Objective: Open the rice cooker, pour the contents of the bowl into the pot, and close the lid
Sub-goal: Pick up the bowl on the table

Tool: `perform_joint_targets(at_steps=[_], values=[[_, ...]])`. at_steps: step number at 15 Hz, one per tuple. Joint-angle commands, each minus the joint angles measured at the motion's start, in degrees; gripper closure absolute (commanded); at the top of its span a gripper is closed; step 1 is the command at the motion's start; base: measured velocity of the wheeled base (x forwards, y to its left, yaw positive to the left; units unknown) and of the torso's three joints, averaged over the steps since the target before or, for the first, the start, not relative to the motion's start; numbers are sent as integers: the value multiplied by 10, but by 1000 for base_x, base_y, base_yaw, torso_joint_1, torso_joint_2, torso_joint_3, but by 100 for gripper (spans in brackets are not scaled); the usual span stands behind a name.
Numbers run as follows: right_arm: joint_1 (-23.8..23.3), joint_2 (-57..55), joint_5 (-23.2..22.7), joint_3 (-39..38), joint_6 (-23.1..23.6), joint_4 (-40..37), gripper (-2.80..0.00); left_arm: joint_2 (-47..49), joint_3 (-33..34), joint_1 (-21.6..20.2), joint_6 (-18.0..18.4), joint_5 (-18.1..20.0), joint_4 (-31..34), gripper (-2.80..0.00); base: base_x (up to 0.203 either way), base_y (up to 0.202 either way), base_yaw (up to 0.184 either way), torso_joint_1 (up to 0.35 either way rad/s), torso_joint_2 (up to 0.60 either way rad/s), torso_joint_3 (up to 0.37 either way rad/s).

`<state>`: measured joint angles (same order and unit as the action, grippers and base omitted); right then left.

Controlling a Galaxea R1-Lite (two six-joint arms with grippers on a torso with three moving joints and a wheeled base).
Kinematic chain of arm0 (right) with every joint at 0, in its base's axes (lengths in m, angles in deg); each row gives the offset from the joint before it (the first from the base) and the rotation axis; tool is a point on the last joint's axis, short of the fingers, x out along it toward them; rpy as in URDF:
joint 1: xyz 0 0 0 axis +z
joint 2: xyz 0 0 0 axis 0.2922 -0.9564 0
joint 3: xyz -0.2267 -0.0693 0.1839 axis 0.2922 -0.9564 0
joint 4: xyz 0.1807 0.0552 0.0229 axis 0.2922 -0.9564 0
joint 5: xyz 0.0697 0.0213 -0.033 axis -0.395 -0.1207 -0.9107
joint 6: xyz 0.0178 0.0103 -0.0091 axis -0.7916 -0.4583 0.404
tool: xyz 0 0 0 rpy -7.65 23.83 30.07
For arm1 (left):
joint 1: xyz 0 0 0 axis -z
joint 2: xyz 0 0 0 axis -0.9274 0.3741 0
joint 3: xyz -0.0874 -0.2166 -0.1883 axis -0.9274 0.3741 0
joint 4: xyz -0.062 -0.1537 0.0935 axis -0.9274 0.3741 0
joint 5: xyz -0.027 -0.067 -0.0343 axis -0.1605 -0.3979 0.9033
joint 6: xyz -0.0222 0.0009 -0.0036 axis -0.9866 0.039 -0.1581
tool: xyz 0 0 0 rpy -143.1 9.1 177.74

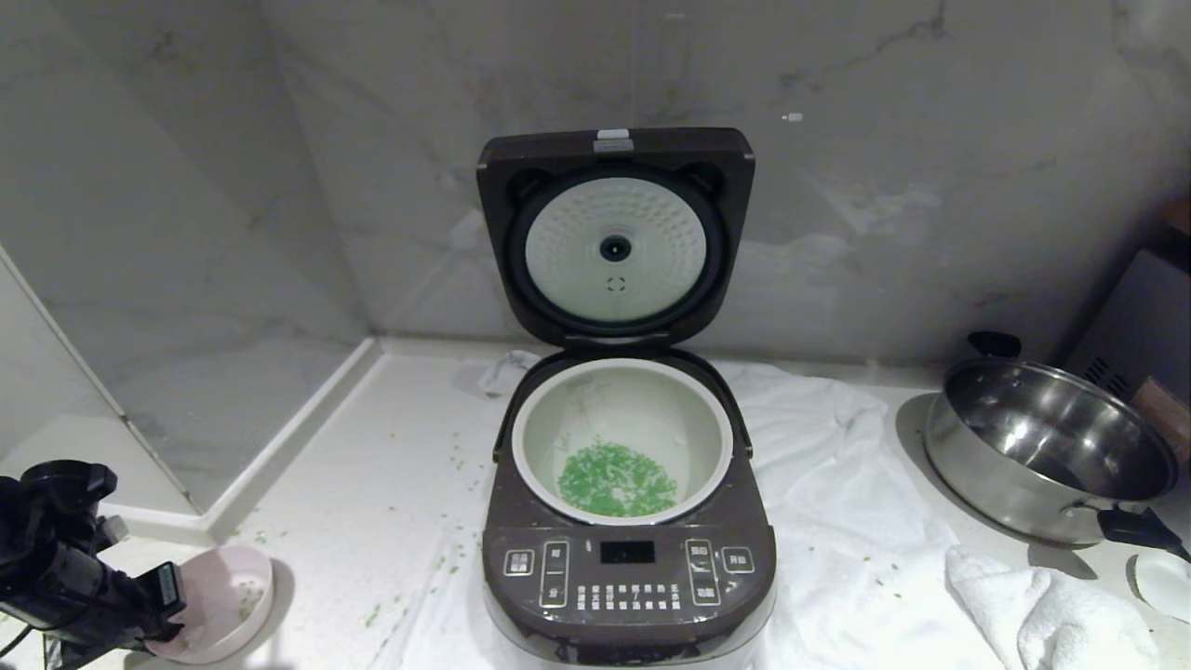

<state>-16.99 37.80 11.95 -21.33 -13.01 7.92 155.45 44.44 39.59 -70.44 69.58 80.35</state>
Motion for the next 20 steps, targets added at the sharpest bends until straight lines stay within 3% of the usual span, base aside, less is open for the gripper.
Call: perform_joint_targets(at_steps=[1,5,15,20], values=[[0,0,0,-1,0,0,0,-5,-36,16,-12,2,51,0,0,0,0,0,0,0],[0,0,0,-1,0,1,0,-18,-62,60,-34,26,97,0,0,0,0,0,0,0],[0,0,0,-1,0,1,0,-59,-135,172,-104,27,204,0,0,0,0,0,0,0],[0,0,0,-1,0,0,0,-86,-101,192,-124,27,217,0,0,0,0,0,0,0]])
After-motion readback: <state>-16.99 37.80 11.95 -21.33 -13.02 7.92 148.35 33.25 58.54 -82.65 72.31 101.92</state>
